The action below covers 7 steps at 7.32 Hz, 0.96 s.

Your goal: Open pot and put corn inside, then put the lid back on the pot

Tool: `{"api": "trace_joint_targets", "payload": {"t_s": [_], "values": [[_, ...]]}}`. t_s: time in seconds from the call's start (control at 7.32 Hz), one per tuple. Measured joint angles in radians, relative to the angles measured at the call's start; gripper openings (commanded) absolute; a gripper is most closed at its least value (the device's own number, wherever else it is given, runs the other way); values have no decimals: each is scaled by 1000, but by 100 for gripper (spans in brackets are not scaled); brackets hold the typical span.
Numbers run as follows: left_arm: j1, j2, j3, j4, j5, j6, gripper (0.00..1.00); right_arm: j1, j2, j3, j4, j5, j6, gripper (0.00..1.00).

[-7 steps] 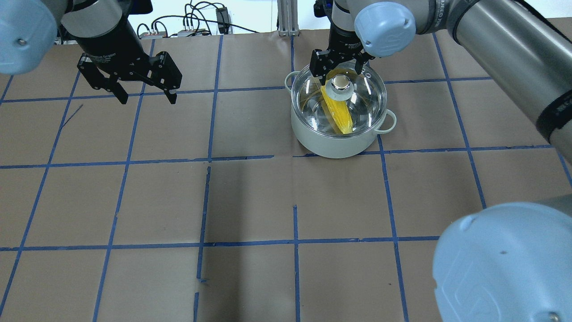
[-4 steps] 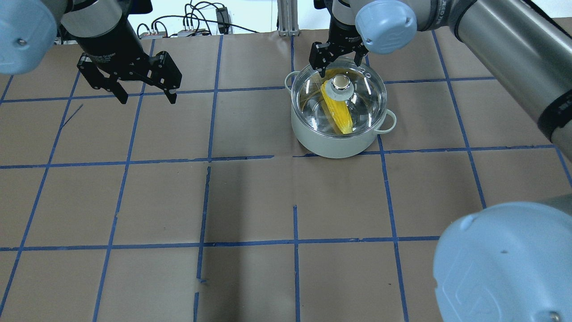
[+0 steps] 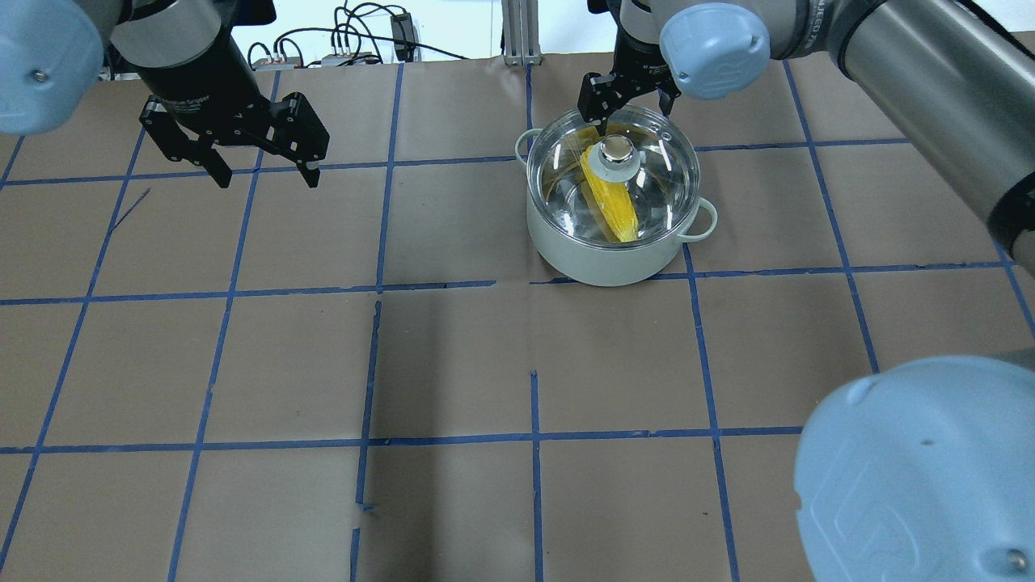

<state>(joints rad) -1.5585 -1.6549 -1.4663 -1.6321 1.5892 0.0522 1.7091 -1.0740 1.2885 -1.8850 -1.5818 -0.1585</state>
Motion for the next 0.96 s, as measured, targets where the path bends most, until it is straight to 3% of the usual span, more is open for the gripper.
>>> {"api": "trace_joint_targets", "payload": {"t_s": [0.96], "values": [[-2, 3, -9, 0, -1, -7, 100, -8, -6, 12, 1, -28, 0, 100]]}}
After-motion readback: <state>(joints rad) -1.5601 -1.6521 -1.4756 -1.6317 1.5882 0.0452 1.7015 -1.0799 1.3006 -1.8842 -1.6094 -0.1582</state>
